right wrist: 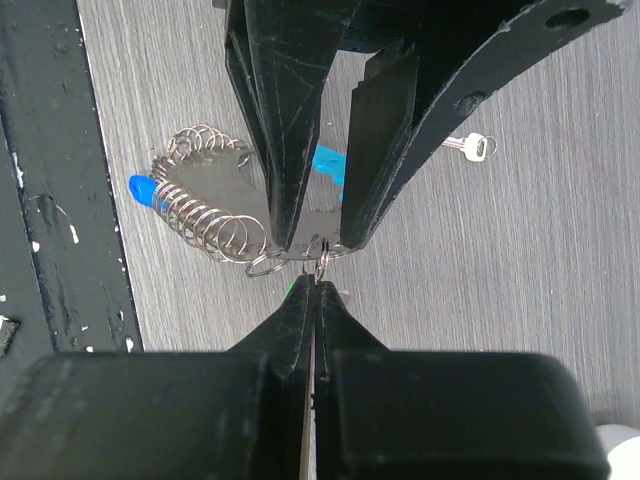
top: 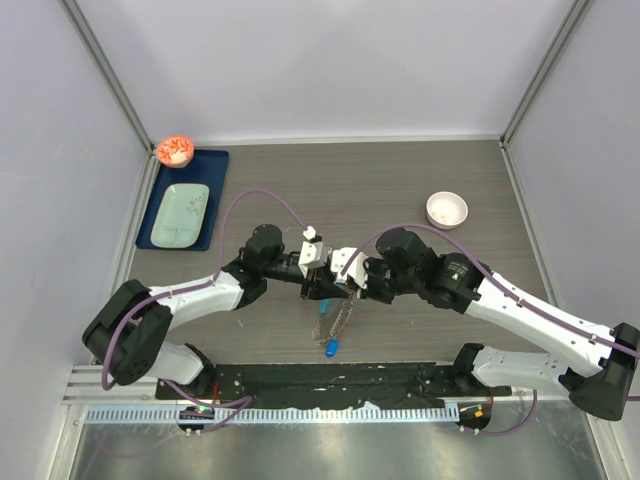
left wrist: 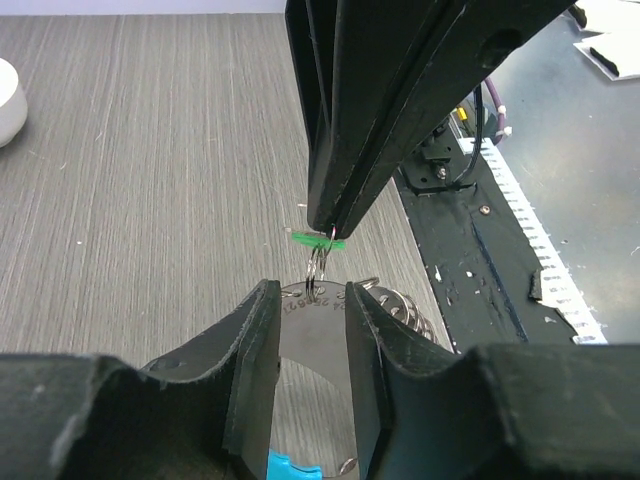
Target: Put the keys on the keyring
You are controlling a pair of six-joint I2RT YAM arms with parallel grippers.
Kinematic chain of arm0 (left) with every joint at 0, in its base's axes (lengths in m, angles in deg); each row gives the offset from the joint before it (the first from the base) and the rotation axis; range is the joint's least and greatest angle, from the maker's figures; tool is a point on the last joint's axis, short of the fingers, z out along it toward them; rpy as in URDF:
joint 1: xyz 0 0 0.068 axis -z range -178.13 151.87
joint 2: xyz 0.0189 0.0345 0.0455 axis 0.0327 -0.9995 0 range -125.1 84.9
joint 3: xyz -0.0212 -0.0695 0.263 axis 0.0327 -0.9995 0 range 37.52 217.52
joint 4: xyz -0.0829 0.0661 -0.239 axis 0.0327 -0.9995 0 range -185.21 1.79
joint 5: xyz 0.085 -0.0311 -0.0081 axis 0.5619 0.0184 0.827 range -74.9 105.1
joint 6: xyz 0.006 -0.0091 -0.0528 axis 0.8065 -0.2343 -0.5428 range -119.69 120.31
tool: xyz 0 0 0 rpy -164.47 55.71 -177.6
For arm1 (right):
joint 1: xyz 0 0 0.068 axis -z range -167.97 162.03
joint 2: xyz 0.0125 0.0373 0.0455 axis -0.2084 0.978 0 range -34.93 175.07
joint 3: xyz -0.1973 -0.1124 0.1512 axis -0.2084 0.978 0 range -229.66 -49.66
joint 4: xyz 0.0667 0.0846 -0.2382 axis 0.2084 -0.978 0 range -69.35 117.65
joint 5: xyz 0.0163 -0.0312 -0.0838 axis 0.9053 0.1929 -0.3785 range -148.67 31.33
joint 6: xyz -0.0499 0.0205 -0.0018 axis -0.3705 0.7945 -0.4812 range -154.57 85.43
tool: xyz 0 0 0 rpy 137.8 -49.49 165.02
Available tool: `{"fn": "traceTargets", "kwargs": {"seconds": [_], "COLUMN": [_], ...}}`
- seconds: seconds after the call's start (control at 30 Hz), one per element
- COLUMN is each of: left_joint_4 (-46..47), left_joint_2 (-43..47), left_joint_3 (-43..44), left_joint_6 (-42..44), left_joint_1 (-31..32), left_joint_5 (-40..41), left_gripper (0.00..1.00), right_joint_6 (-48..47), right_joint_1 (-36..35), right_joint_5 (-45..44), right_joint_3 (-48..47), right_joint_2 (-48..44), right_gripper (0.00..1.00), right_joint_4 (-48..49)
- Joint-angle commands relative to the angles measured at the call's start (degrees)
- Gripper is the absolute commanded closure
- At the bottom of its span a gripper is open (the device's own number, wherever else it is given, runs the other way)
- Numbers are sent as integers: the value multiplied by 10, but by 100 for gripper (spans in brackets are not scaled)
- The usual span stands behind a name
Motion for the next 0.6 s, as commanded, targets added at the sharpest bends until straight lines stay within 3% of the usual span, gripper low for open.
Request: {"fn": "traceTargets", "kwargs": {"seconds": [0.0,0.27,0.4,0.57], "left_joint_4": [0,-5,-13,-12], "left_joint_2": [4,-3,6,33], "left_joint_3": [23,28,27,11], "left_joint_6": [16,12,12,-7], "left_joint_1": [6,10,10,10], "left_joint_5": [-8,-9,-1,49], "left_gripper": [65,79,100,100], "right_joint_6": [-2,-1,-1,5], "right_joint_1": [-3,-3,-3,-3], "right_joint_5": [9,11,11,6], "right_joint_3": [-28,-27,-26,-21], "right_joint_2": [1,-2,-3,-12], "right_gripper": [99,99,99,99], "right_joint_4": [13,13,13,7]}}
